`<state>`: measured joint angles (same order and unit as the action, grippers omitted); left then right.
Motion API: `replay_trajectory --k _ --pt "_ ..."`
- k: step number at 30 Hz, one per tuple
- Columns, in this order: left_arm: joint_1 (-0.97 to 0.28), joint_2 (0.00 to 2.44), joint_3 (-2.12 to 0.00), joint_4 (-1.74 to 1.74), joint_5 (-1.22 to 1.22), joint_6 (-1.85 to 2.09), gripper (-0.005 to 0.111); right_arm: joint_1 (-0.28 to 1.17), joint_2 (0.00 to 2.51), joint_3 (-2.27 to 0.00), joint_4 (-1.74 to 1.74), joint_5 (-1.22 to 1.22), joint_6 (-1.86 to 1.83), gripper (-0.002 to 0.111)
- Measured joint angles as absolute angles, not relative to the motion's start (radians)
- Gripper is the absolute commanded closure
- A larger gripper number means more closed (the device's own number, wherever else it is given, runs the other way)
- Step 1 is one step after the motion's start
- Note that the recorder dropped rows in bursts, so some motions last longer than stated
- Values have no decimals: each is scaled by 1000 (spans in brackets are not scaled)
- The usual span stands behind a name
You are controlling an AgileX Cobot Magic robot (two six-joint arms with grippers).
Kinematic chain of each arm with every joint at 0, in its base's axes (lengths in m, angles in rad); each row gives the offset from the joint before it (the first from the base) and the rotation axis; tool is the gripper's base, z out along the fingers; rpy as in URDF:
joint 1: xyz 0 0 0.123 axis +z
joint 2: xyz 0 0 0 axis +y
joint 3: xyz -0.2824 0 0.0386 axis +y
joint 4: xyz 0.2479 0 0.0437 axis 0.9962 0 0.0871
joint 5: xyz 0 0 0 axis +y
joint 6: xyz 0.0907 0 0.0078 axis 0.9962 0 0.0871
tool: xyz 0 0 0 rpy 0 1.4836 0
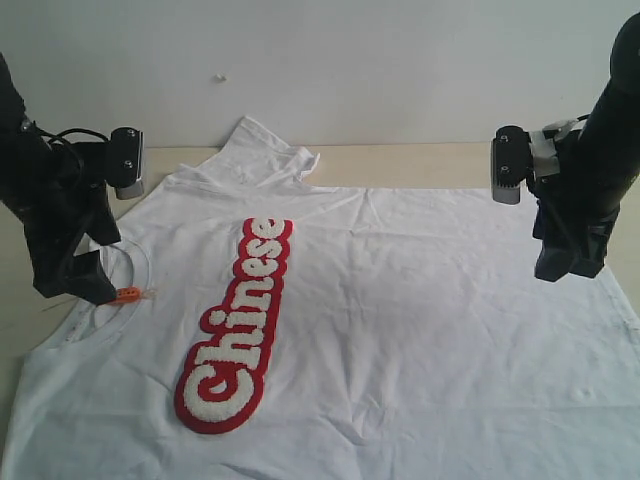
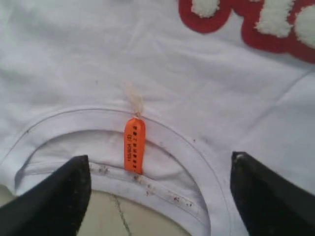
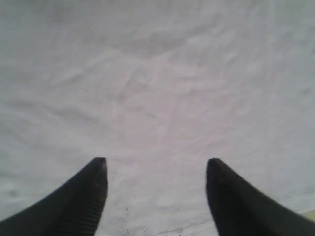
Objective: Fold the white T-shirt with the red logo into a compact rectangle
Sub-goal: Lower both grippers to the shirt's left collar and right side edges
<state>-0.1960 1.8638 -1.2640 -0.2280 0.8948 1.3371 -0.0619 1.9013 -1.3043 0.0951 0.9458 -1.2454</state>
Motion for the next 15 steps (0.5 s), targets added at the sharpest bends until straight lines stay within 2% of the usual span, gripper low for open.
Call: replay_trajectory --k 3,15 --pt "-196 1866 -1264 -245 895 1347 29 -62 1901 -1304 95 940 -1253 30" --pt "-204 1916 -1265 -281 947 1398 28 -62 1933 -1304 117 909 -1260 30"
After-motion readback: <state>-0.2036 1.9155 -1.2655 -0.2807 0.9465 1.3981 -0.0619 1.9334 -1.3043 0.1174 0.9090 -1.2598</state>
